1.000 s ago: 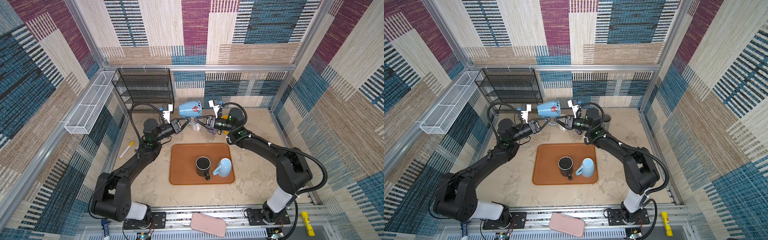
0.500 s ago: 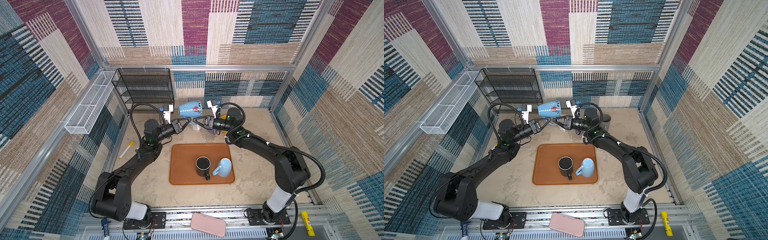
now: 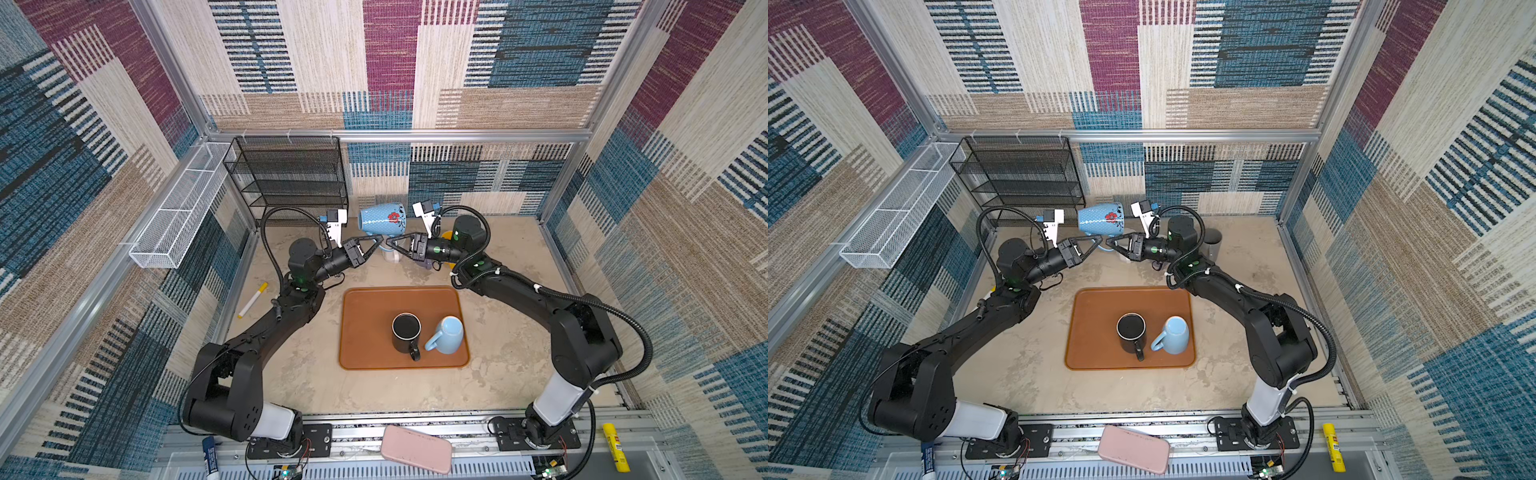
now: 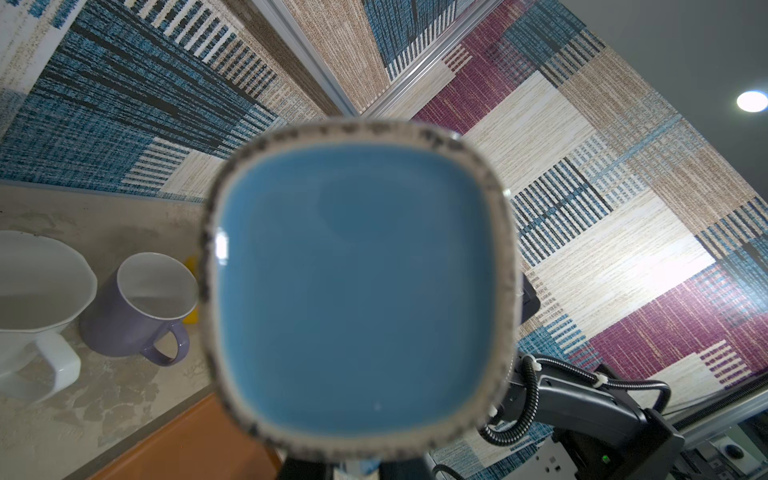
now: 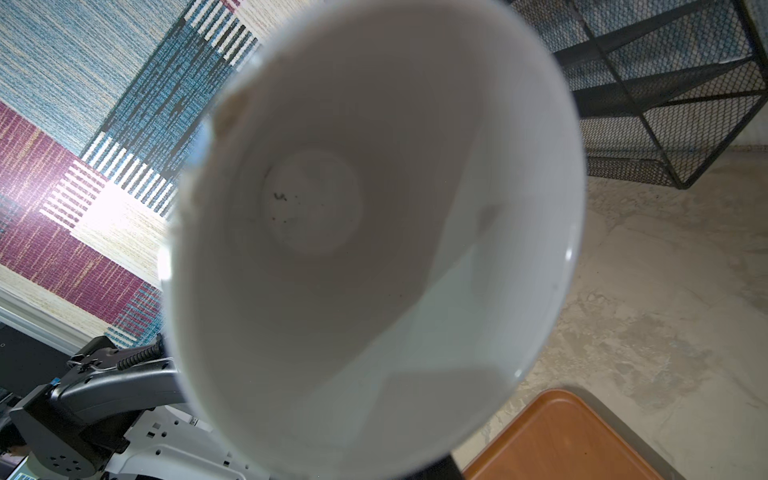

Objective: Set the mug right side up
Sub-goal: 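Grasp the blue mug's handle with the right gripper while the left gripper holds its base, then open the left gripper off the blue mug while the right gripper pulls it away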

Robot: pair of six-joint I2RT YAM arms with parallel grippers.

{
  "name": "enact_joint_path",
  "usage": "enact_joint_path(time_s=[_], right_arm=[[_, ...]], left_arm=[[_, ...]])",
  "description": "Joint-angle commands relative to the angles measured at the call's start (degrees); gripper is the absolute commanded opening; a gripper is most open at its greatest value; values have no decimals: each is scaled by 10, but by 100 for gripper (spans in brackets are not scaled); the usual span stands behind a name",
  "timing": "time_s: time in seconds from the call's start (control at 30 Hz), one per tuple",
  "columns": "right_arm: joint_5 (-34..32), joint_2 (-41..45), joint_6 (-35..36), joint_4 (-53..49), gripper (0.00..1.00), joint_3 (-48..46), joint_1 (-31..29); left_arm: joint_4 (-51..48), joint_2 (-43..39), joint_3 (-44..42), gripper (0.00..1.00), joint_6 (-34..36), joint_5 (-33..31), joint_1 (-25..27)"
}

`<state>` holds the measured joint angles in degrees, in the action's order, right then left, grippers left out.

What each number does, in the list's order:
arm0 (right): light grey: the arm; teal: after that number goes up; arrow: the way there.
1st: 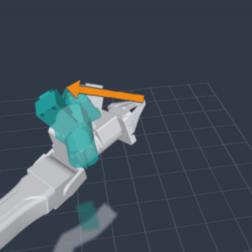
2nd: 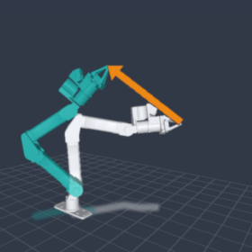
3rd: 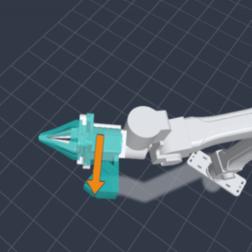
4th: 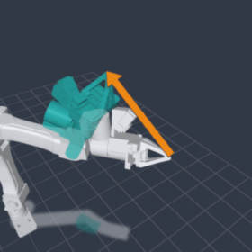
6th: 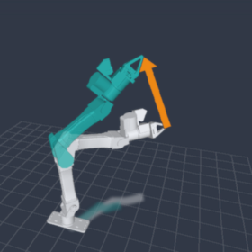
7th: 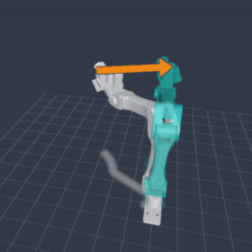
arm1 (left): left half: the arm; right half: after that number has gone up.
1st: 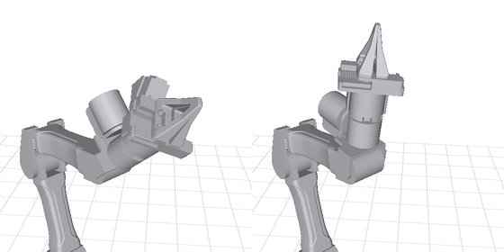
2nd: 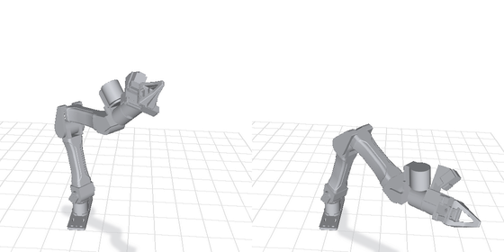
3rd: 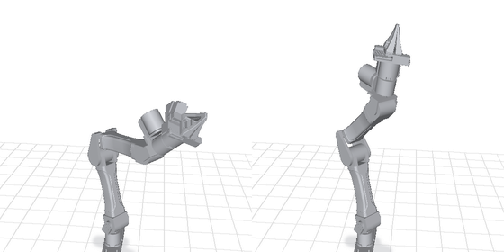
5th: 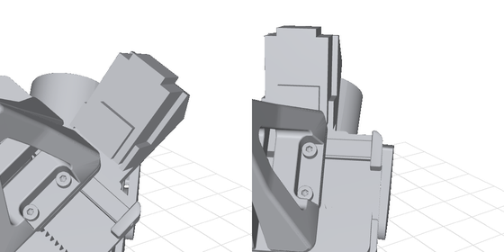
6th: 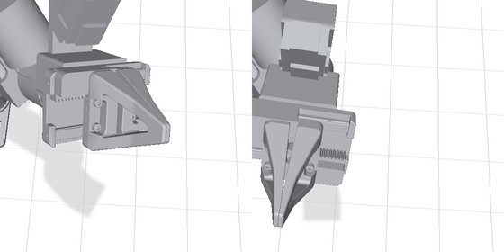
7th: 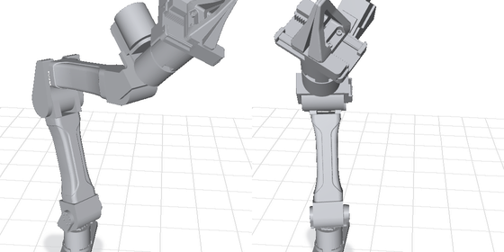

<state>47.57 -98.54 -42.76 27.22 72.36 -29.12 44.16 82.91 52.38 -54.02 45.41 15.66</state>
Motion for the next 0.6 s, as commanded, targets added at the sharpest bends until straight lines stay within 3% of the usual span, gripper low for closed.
enact_joint_path(time_s=[0.0, 0.13, 0.57], right_arm=[[0, 14, 3, 25, 4, 16, -6], [-17, 18, 28, -13, 2, 24, -6], [-55, 9, 78, -98, 0, 59, -6]], left_arm=[[-25, 3, 3, 16, 19, 17, 2], [-60, -1, 11, 23, 31, 12, 1], [-213, -45, 30, 24, 110, -18, -2]])
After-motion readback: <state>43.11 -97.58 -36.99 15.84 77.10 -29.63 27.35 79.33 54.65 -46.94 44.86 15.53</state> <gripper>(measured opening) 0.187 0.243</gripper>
